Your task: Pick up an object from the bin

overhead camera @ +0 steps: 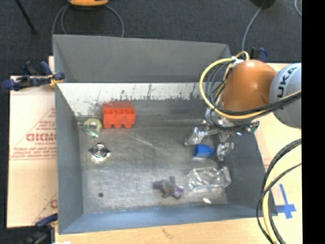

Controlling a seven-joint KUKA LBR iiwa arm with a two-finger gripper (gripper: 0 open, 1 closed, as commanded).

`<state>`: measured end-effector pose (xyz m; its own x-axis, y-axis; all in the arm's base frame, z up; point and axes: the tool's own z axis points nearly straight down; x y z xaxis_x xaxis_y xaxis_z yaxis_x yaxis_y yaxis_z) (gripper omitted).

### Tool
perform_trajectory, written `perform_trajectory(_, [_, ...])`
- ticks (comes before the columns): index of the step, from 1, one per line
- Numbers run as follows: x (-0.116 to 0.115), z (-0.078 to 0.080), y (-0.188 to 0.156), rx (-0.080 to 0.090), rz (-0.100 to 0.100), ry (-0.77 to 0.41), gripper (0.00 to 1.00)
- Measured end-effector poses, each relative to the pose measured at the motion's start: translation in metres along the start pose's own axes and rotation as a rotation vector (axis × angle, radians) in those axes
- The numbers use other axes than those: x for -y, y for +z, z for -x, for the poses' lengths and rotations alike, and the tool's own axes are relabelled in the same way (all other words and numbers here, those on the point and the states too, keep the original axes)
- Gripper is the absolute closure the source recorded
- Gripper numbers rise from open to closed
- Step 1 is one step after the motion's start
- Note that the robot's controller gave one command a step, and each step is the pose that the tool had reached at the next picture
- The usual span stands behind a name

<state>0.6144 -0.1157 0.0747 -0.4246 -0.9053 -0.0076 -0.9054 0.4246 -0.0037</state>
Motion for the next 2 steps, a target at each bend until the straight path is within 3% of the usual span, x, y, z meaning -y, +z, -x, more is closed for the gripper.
perform_trajectory(1, [0.002,0.001,-0.002,0.005,-0.009,0.002,1.00])
perform_trajectory(2, [-0.022,0.016,-0.137,-0.004,-0.008,0.041,1.00])
